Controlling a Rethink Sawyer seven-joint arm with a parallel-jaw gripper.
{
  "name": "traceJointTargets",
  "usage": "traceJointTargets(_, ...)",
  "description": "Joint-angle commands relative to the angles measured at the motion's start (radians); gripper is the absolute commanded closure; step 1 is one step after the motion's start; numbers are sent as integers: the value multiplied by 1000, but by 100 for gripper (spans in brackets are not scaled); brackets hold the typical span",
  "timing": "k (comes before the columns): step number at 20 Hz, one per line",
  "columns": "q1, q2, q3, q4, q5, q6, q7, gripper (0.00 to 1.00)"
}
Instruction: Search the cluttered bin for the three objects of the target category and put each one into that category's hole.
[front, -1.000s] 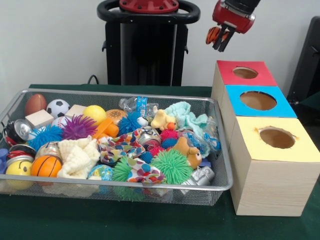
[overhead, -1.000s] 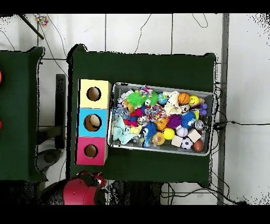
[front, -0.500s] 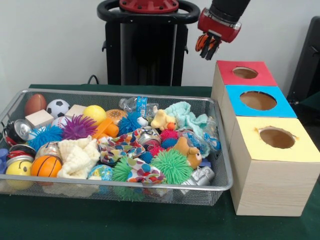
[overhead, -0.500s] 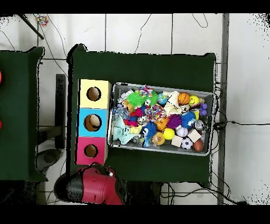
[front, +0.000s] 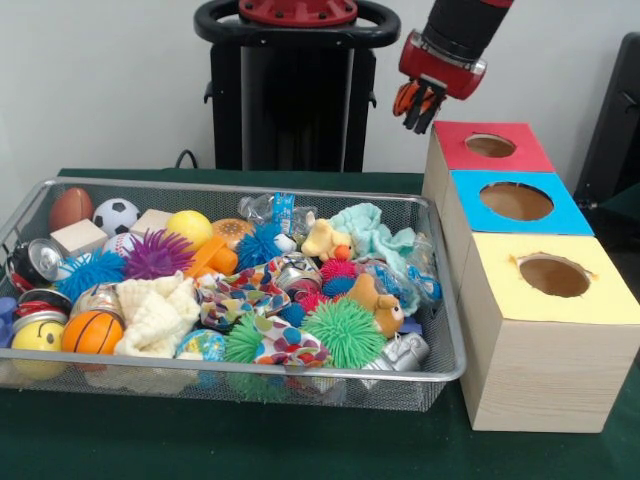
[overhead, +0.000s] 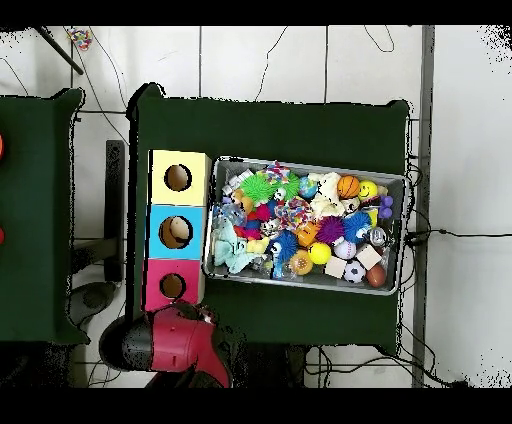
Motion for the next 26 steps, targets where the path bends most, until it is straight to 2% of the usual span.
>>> traceJointTargets(1, 101, 33, 112, -155, 27, 60, 190, 100)
traceJointTargets(7, 187, 46, 72, -206, 50, 124, 228, 100)
traceJointTargets(10, 199, 50, 66, -215, 55, 129, 222, 100)
traceJointTargets(15, 180, 45, 91, -210, 63, 113, 195, 100)
traceJointTargets(21, 114, -1, 135, -167, 46, 88, 120, 100)
traceJointTargets(23, 67, -60, 164, -120, 46, 74, 82, 100)
traceJointTargets(24, 65, -110, 135, -109, 32, 86, 74, 100)
traceJointTargets(26, -47, -236, 183, -50, 25, 110, -42, 100)
